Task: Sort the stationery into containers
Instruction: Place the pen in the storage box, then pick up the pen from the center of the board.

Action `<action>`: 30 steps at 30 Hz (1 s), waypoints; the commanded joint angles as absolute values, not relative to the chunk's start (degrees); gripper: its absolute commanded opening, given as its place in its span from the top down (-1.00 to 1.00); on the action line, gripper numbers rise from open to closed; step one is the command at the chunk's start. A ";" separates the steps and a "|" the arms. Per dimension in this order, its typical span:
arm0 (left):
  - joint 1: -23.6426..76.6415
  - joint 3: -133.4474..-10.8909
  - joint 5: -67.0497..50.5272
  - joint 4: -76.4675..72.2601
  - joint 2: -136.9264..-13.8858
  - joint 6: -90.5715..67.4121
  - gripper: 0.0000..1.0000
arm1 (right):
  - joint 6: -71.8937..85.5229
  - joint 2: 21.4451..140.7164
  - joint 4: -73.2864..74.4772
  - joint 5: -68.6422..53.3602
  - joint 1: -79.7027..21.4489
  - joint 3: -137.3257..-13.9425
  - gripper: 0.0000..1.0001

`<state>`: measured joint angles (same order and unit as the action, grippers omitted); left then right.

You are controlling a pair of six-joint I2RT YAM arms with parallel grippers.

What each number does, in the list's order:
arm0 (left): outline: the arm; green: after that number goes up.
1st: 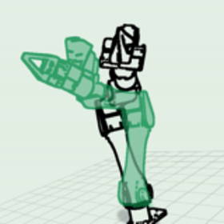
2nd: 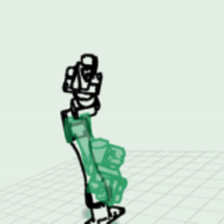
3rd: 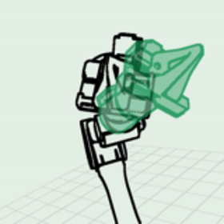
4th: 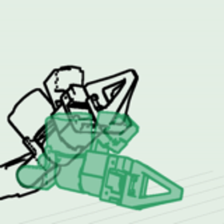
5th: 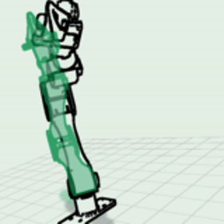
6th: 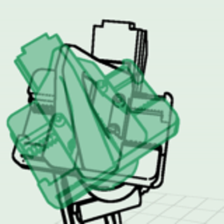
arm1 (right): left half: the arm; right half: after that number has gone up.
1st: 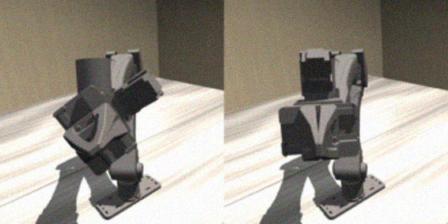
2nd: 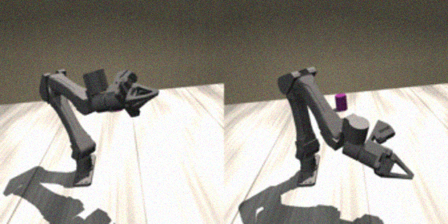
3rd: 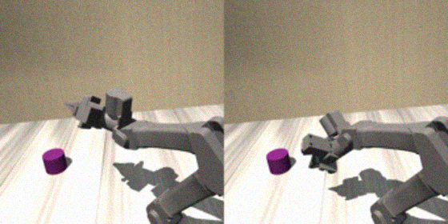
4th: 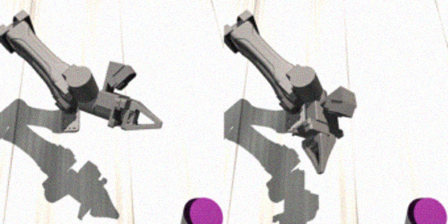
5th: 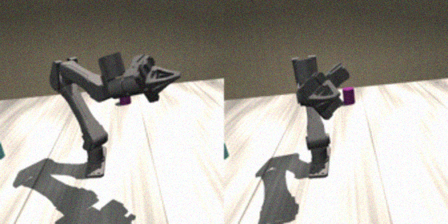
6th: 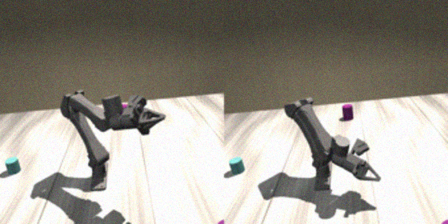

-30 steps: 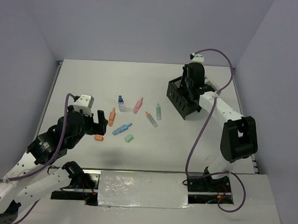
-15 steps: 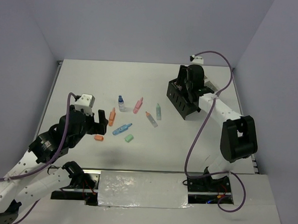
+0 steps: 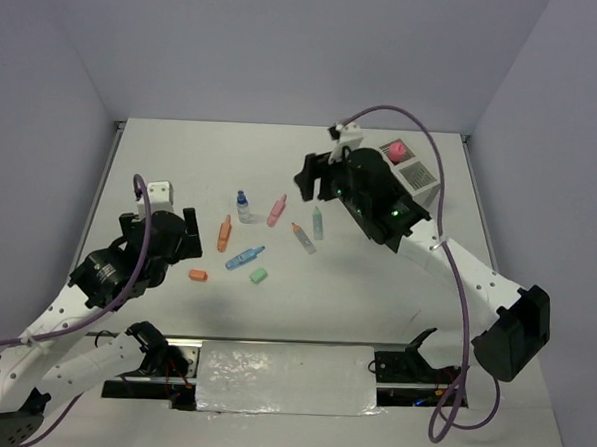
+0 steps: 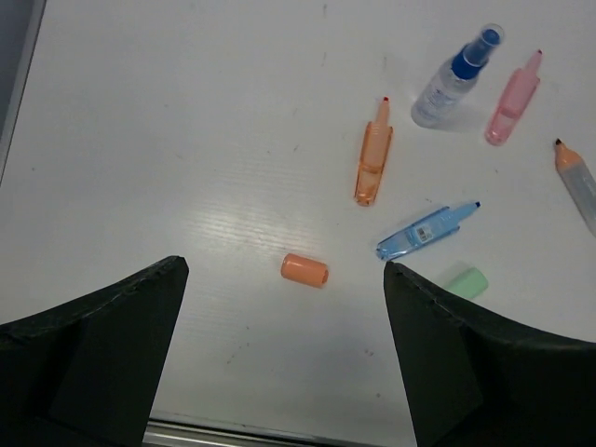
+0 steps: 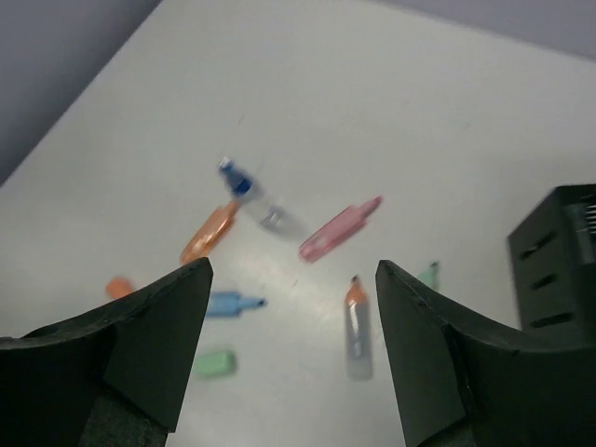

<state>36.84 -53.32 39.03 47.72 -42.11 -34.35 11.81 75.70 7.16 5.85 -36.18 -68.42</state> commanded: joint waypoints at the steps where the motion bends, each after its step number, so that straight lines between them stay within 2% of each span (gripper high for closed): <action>1: 36.56 -58.44 46.15 57.55 -43.24 -49.34 -0.99 | 9.06 75.33 14.24 -1.03 -40.77 -64.09 -0.58; 5: 36.56 -54.50 38.86 52.14 -42.01 -51.50 -0.99 | 8.61 73.83 13.88 -4.04 -44.99 -60.38 -0.58; 12: 36.56 -52.64 30.77 45.45 -44.12 -43.80 -0.99 | 22.14 73.83 13.28 7.99 -51.41 -55.99 -0.57; 15: 36.48 -55.79 28.14 43.43 -43.95 -36.16 -0.99 | 24.15 77.60 17.47 14.13 -54.05 -59.21 -0.57; 20: 36.56 -60.12 30.93 44.30 -44.04 -27.43 -0.99 | 31.46 79.46 21.19 20.82 -54.58 -60.47 -0.59; 23: 36.56 -55.83 33.75 40.09 -40.54 -24.96 -0.99 | 26.74 79.97 18.90 18.73 -54.06 -60.29 -0.59; 25: 36.39 -50.73 31.30 36.50 -38.42 -24.44 -0.99 | 21.81 82.96 20.12 14.43 -52.74 -62.22 -0.59; 30: 36.30 -50.72 31.55 36.65 -36.12 -24.52 -0.99 | 14.87 89.02 23.20 7.13 -47.57 -65.47 -0.53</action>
<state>36.56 -51.07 31.16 40.77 -37.10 -26.76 20.47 86.56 21.17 11.38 -50.39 -62.83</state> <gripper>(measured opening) 0.993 0.770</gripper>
